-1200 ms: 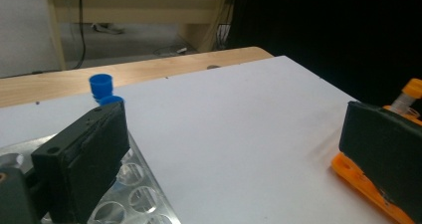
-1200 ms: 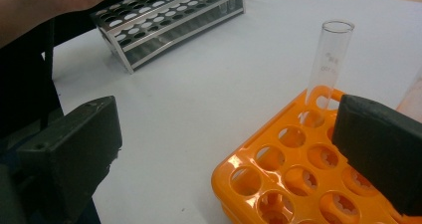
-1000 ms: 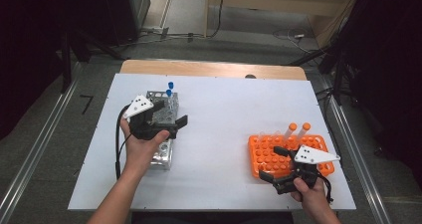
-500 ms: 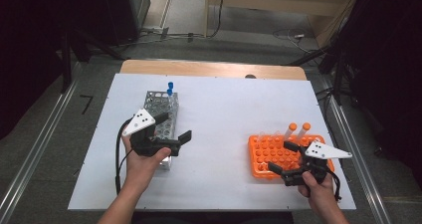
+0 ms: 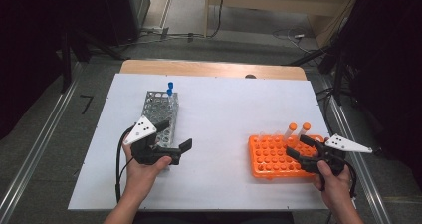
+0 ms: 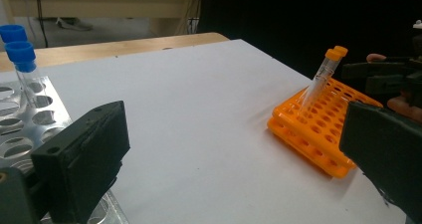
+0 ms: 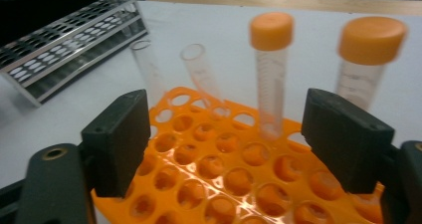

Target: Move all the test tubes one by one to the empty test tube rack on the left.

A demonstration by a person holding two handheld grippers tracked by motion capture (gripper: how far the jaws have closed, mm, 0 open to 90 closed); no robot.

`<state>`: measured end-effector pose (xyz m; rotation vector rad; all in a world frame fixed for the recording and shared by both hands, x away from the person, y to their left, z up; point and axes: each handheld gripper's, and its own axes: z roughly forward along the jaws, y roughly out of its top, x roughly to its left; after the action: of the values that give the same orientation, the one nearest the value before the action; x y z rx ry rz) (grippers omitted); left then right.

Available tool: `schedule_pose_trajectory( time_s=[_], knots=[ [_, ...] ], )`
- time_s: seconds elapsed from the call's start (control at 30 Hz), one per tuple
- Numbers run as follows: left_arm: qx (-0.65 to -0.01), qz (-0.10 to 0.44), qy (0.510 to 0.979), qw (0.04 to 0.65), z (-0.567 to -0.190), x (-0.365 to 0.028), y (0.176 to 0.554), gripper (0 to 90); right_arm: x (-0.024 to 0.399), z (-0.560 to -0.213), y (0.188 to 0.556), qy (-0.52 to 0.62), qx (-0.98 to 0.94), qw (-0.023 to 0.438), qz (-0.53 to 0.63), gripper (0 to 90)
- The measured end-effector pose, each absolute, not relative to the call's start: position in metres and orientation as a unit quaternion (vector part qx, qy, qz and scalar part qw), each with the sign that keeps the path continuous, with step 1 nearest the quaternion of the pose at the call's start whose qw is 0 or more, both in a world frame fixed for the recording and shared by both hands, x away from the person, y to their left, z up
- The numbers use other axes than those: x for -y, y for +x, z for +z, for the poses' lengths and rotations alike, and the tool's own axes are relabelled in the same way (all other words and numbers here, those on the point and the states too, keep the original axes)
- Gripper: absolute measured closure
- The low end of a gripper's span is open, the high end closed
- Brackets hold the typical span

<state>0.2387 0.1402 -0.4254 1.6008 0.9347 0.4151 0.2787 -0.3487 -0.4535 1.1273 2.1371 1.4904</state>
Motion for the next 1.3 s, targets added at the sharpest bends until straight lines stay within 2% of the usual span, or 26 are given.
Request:
schedule_pose_trajectory(
  time_s=[0.27, 0.37, 0.67, 0.87, 1.07, 1.3],
  knots=[
    [-0.402, 0.176, 0.686, 0.581, -0.427, -0.141, 0.240, 0.0, 0.356, -0.461, 0.291, 0.453, -0.725, 0.191, 0.483, 28.4],
    [-0.402, 0.175, 0.686, 0.580, -0.427, -0.140, 0.240, 0.0, 0.357, -0.463, 0.298, 0.476, -0.719, 0.186, 0.471, 30.9],
    [-0.403, 0.174, 0.685, 0.582, -0.428, -0.138, 0.241, 0.0, 0.349, -0.463, 0.310, 0.514, -0.714, 0.193, 0.434, 50.5],
    [-0.405, 0.173, 0.684, 0.582, -0.428, -0.139, 0.241, 0.0, 0.345, -0.465, 0.314, 0.531, -0.718, 0.193, 0.406, 58.8],
    [-0.405, 0.173, 0.683, 0.583, -0.427, -0.138, 0.241, 0.0, 0.345, -0.464, 0.314, 0.539, -0.714, 0.205, 0.398, 71.0],
    [-0.406, 0.173, 0.682, 0.583, -0.427, -0.139, 0.241, 0.0, 0.348, -0.461, 0.309, 0.529, -0.701, 0.227, 0.421, 72.3]
  ],
)
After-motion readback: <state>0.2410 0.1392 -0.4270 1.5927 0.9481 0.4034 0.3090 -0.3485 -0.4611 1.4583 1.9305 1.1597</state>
